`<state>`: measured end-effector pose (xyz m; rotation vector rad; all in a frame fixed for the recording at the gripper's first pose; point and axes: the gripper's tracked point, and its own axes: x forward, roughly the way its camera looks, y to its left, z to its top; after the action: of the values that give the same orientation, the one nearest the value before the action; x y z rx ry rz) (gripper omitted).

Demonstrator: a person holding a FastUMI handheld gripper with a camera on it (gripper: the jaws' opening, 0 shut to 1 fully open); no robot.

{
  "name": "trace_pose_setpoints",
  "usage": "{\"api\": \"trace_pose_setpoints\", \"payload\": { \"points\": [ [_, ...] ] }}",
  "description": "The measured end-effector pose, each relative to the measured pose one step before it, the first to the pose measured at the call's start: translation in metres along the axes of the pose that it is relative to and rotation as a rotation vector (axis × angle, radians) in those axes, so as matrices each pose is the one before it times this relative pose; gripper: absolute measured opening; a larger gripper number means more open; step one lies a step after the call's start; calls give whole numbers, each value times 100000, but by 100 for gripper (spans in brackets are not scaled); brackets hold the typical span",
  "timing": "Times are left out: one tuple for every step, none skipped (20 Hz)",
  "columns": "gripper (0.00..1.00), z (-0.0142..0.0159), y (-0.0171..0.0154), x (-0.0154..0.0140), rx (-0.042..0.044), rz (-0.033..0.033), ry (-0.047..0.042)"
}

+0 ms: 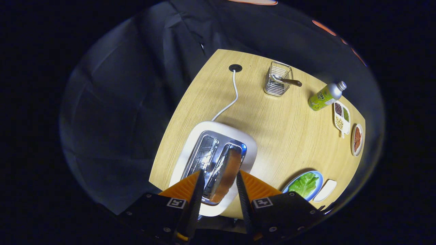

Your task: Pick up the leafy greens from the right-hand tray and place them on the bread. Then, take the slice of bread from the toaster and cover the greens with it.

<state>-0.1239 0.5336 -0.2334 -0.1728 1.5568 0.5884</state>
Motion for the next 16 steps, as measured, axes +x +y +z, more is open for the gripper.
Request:
{"api": "trace_pose_setpoints", "payload": {
  "points": [
    [52,-237,-209,339,1041,-777,1957],
    [43,120,60,155,1353,-30,576],
    [39,121,8,104,517,73,141],
    [30,41,-32,-135,348,223,108],
    [27,80,141,-74,103,1028,-185],
    [20,-128,229,-28,-447,1278,72],
    [18,-208,-32,-68,-872,953,292],
    [16,-235,-30,-160,-656,855,92],
    [16,-243,52,-80,-554,1319,78],
    [15,-403,87,-208,-185,1129,131],
    [15,-135,-76,-234,-184,1159,-170],
    [15,-92,-136,-217,-78,890,-629],
    [15,186,-149,-246,162,1118,-1181],
    [13,-97,191,-188,671,1426,-1080],
    [12,13,-11,-257,-85,1259,-770],
    [10,34,-83,-497,236,1476,-1305]
  ]
}}
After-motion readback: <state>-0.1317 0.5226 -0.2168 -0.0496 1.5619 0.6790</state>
